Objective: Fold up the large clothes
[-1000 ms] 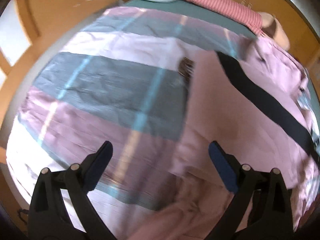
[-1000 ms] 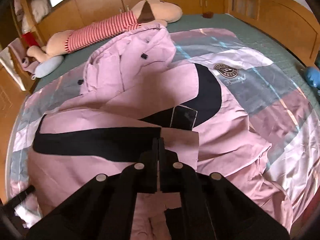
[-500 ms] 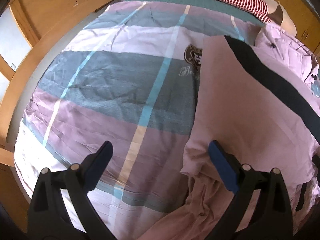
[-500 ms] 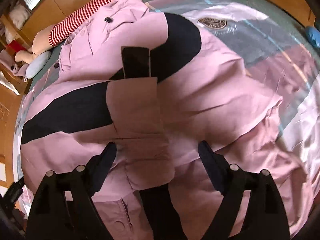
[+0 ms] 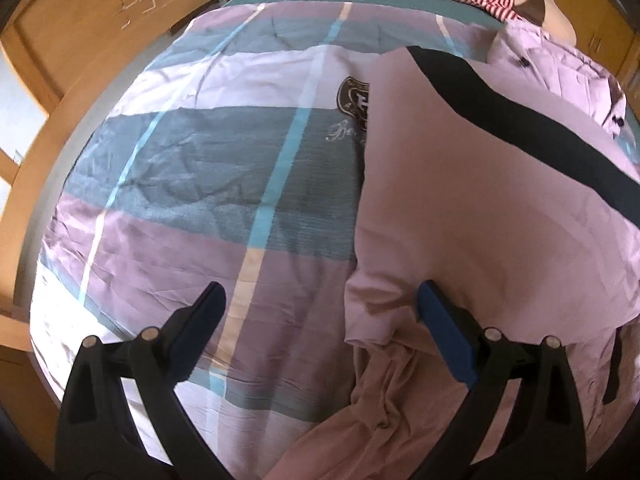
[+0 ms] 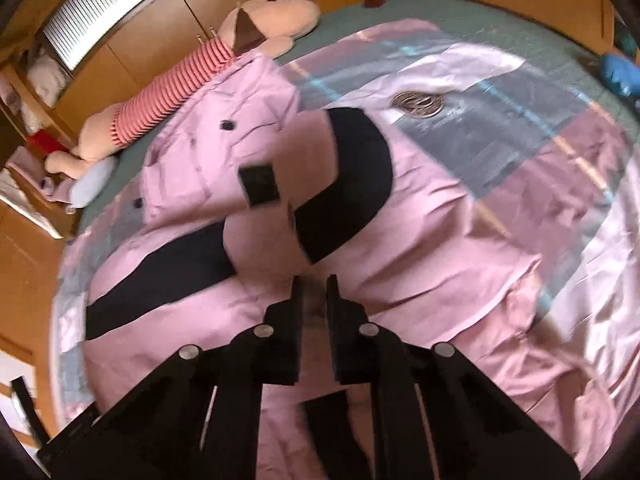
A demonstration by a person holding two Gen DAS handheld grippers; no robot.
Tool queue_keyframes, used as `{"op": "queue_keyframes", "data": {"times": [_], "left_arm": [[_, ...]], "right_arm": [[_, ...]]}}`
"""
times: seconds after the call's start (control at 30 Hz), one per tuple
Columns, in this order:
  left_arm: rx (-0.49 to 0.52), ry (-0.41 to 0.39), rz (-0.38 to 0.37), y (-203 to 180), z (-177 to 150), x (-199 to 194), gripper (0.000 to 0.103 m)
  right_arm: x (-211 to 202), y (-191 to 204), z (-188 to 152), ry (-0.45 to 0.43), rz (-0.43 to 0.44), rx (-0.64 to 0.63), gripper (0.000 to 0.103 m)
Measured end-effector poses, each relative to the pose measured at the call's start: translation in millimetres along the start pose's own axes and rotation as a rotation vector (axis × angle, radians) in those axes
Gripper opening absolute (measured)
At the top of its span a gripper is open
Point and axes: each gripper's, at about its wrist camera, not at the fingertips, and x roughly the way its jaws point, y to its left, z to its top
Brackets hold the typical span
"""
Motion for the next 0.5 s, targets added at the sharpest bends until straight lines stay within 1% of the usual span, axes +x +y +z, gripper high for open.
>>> {"op": "queue_keyframes", "data": {"times": [0.1,0.17,0.2,0.23,0.27,0.3,0.33,0.37,0.4,0.47,0.5], "left_arm": [[0.0,0.005,-0.037,7,1,-1,0.098],[-0.004,0.024,-0.084,16,1,-1,0.098],[-0.012,0.037,-0.111,21,0,-1,0.098],[-0.022,0.049,-0.14,26,-2,-2,0.098],[-0.026,0.059,-0.158,29,-3,-2,0.098],[-0.024,0.076,-0.185,33,-7,-2,0.099],[-0.011,0.092,-0.195,35,-11,-2,0.099],[0.006,0.106,-0.194,36,-17,-1,0.099],[0.03,0.121,-0.188,35,-25,1,0.099],[0.069,0.137,-0.193,31,-37,3,0.099],[0.091,0.134,-0.193,27,-44,3,0.098]], "right_arm": [[2,-6,-4,0.007,-0.03,-0.011,0.012],[1,-15,-8,0.037,-0.029,-0.026,0.018],[-2,-19,-10,0.041,-0.033,-0.039,0.036],[-7,-25,-11,0.04,-0.049,-0.057,0.064],[-12,-32,-13,0.03,-0.075,-0.074,0.074],[-22,-39,-15,-0.002,-0.108,-0.091,0.082],[-31,-48,-17,-0.029,-0.138,-0.107,0.085],[-36,-55,-18,-0.032,-0.153,-0.118,0.087],[-40,-67,-21,-0.013,-0.165,-0.131,0.09],[-42,-87,-27,0.041,-0.155,-0.131,0.091],[-40,-99,-32,0.083,-0.147,-0.128,0.091]]}}
